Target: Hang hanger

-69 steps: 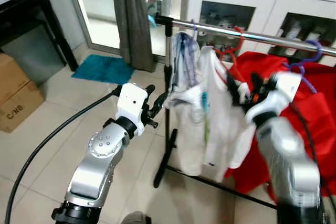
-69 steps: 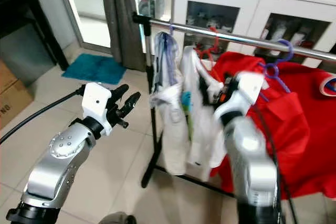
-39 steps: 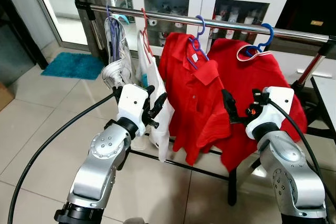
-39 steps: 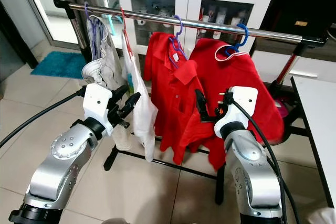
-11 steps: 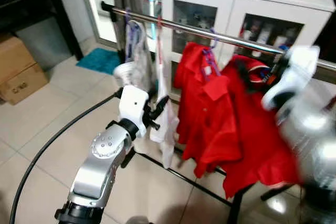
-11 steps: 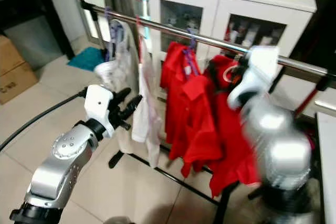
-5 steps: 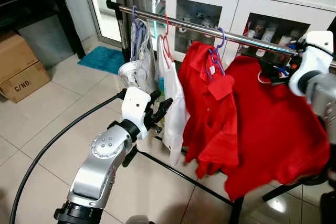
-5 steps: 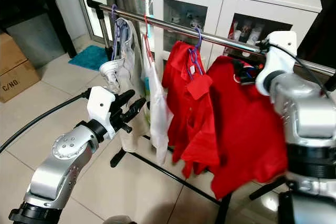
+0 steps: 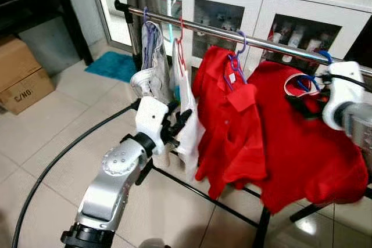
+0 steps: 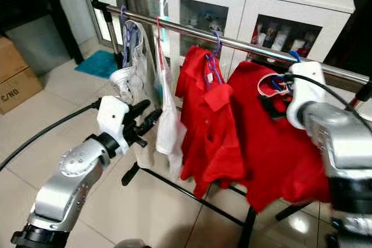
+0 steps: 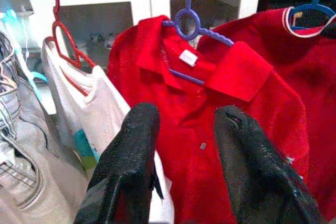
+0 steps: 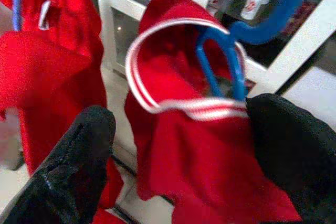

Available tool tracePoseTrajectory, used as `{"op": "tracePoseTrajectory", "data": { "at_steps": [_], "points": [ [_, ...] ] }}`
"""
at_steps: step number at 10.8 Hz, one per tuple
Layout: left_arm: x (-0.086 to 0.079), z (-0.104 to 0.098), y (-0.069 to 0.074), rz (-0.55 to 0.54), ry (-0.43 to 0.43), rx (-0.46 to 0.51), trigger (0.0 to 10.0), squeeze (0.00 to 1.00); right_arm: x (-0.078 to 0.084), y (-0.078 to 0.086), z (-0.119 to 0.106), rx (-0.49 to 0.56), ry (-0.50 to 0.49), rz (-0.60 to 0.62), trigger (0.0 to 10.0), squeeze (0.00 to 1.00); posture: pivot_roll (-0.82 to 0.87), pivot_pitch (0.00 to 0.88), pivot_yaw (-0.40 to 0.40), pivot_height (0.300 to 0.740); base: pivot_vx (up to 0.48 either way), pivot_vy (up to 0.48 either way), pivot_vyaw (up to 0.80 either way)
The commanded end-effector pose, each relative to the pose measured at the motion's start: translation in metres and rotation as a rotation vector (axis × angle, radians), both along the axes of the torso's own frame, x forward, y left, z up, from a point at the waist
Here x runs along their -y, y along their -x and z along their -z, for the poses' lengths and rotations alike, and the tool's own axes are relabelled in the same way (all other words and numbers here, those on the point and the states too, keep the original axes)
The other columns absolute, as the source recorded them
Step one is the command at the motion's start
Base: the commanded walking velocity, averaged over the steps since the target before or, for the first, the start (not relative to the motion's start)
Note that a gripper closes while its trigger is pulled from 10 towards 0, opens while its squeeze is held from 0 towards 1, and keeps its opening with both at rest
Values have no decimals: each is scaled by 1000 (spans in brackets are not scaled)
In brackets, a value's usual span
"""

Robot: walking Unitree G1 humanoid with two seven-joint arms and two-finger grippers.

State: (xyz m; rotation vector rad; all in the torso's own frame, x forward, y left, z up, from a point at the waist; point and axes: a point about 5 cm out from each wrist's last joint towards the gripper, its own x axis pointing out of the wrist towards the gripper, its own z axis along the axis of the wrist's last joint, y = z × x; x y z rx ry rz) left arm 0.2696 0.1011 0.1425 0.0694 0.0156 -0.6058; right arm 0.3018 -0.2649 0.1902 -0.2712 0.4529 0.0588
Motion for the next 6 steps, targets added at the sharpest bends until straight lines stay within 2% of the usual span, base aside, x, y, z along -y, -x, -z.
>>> {"op": "tracePoseTrajectory", "data": {
  "at_steps": [1,6],
  "points": [
    [1,1,1,10,-10,-1,10000,0,4,3,0,6,9,7,10000,0,95,3,-3,740,0,0,0],
    [0,2,2,10,-22,-3,10000,0,15,35,25,-129,72,-55,10000,0,97,14,-1,740,0,0,0]
  ]
}}
